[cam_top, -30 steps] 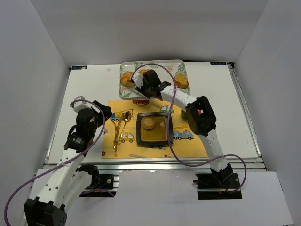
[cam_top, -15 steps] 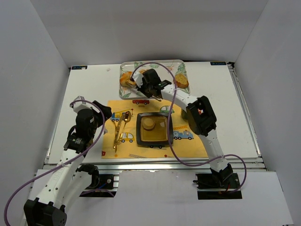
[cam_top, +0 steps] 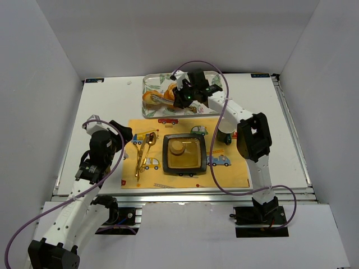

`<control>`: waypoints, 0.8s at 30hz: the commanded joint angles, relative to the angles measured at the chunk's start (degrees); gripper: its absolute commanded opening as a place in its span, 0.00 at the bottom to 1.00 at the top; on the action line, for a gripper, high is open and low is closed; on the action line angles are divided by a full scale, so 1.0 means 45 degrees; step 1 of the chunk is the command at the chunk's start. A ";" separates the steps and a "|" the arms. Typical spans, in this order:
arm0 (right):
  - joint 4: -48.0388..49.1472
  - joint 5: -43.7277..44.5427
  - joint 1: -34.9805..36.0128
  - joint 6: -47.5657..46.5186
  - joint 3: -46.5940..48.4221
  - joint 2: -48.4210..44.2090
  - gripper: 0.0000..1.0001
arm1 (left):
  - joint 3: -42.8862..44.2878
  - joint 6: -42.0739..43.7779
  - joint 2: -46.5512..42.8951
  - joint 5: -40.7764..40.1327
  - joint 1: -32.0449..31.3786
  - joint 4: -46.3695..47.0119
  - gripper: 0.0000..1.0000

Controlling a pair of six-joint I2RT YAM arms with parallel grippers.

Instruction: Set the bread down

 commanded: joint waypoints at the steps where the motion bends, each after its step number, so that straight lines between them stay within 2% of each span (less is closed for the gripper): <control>1: 0.0340 -0.1519 -0.0164 0.0940 -0.0163 -0.1054 0.02 | 0.0179 -0.0078 -0.0253 -0.0186 0.0035 -0.0121 0.87; 8: 0.0398 -0.3295 -0.0262 0.1507 -0.0516 -0.1406 0.02 | 0.0257 -0.0078 -0.0195 -0.0205 0.0035 -0.0043 0.87; 14: 0.0087 -0.3765 -0.0398 0.1410 -0.0788 -0.2011 0.02 | 0.0433 0.0039 -0.0136 -0.0263 0.0054 -0.0141 0.87; 18: -0.0245 -0.4117 -0.0652 0.0923 -0.1919 -0.3240 0.02 | 0.0355 0.0039 -0.0253 -0.0322 0.0054 -0.0141 0.87; 24: -0.1103 -0.4275 -0.0965 -0.0561 -0.4887 -0.6032 0.02 | 0.0160 0.0019 -0.0273 -0.0283 0.0035 0.0113 0.87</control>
